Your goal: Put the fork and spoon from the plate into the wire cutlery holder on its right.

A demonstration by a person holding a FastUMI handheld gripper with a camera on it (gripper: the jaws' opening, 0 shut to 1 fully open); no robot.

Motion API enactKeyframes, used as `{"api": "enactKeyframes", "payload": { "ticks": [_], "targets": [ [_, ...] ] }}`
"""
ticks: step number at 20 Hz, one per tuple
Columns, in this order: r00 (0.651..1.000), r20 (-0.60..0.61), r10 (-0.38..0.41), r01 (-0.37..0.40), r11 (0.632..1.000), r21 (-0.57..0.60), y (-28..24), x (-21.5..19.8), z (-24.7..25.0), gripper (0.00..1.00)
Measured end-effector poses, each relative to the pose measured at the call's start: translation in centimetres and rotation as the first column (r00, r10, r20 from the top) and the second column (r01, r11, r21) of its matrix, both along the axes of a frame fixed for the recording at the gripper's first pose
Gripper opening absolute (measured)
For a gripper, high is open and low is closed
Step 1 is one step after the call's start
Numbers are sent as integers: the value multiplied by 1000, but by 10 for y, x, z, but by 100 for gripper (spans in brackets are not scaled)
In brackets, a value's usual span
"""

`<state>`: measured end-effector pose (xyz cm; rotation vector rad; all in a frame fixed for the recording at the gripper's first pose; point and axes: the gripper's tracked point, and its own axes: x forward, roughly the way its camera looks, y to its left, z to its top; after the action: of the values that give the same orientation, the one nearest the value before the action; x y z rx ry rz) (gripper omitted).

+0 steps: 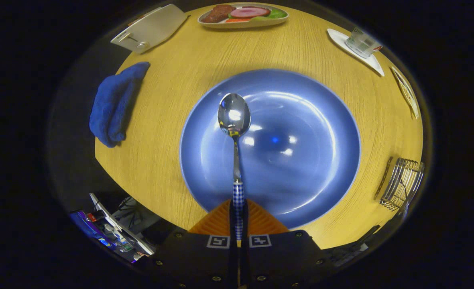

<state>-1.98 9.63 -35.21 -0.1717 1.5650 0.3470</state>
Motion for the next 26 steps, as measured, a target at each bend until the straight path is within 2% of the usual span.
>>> {"api": "enactKeyframes", "payload": {
  "ticks": [3,7,13,19,26],
  "targets": [
    [999,-3,53,-53,998,-18,-8,-3,2,3],
    [978,-22,209,-210,970,-119,-38,-2,17,3],
    [957,-82,278,-288,947,-140,-57,-12,41,3],
    [950,-132,282,-303,935,-183,-106,-24,74,3],
    [964,-132,229,-253,944,-210,-152,-25,98,3]
  ]
}}
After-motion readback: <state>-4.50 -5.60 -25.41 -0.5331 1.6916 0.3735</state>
